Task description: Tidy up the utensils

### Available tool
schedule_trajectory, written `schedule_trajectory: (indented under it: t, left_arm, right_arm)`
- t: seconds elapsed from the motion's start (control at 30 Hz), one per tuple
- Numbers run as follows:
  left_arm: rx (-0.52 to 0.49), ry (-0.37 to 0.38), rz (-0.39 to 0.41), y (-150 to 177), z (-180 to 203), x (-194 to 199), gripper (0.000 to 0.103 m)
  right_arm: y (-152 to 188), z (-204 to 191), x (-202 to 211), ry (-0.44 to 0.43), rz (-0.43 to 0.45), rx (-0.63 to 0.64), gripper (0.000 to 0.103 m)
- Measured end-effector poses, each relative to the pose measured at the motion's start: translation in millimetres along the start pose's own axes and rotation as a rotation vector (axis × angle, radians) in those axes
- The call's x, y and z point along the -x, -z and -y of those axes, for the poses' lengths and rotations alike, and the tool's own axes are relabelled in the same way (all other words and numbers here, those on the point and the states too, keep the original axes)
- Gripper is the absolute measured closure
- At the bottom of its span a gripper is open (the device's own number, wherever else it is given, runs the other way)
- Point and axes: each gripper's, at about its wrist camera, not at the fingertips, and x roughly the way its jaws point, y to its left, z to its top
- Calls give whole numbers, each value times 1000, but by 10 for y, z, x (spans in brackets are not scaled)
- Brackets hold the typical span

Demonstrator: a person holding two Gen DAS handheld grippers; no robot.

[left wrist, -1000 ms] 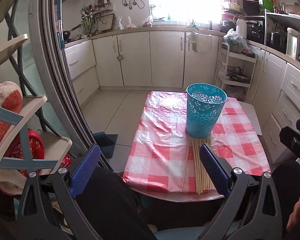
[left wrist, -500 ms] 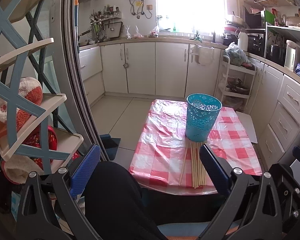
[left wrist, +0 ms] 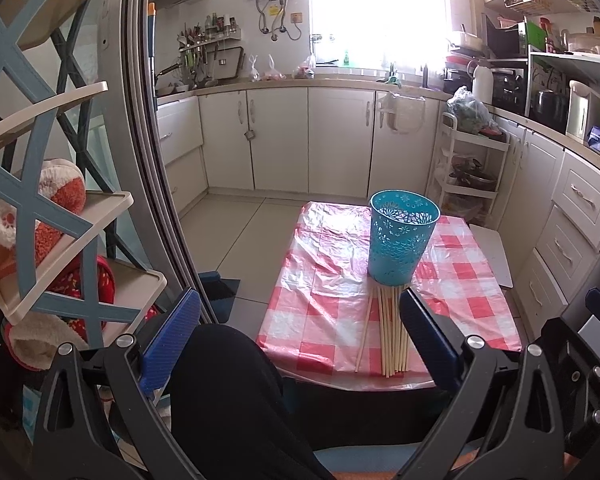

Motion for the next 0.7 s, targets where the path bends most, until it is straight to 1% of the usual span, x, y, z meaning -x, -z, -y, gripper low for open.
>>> schedule_trajectory:
  t: [0.7]
  left_arm:
    - [-3,-1,1,2,-10,-4,7]
  right_arm:
    - [7,4,11,1,-3,-7,7]
